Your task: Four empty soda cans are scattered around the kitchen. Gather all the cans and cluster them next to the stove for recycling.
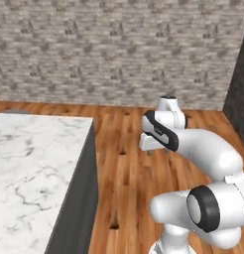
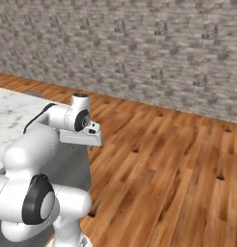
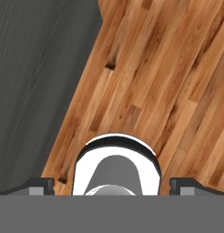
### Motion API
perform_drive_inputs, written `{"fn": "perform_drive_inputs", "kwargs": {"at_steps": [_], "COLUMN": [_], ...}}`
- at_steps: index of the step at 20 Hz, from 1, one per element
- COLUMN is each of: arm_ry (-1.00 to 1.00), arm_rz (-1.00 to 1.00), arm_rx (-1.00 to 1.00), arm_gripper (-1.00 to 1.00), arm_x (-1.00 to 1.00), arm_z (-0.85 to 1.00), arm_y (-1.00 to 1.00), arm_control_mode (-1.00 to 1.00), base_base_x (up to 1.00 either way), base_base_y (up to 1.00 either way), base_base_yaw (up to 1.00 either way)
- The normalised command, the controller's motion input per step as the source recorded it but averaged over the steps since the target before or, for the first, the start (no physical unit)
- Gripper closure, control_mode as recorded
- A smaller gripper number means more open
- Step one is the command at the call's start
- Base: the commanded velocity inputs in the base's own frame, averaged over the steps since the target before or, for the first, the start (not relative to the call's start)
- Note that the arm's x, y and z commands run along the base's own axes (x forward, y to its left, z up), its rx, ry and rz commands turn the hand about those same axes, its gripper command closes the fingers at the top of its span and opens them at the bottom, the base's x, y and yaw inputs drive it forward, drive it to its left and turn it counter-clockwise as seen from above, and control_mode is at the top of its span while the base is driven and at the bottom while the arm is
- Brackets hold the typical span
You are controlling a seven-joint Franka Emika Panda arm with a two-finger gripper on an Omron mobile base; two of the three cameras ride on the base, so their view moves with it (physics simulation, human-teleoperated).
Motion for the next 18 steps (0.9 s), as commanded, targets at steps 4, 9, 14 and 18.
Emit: {"fn": "perform_drive_inputs", "kwargs": {"at_steps": [4,9,14,18], "arm_ry": [0.00,0.00,0.00,0.00], "arm_rz": [0.00,0.00,0.00,0.00], "arm_rx": [0.00,0.00,0.00,0.00], "arm_gripper": [-1.00,-1.00,-1.00,-1.00], "arm_x": [0.00,0.00,0.00,0.00], "arm_z": [0.00,0.00,0.00,0.00], "arm_y": [0.00,0.00,0.00,0.00], "arm_control_mode": [1.00,1.00,1.00,1.00], "base_base_x": [0.74,0.73,0.74,0.75], "base_base_y": [0.00,0.00,0.00,0.01], "base_base_yaw": [0.00,0.00,0.00,0.01]}}
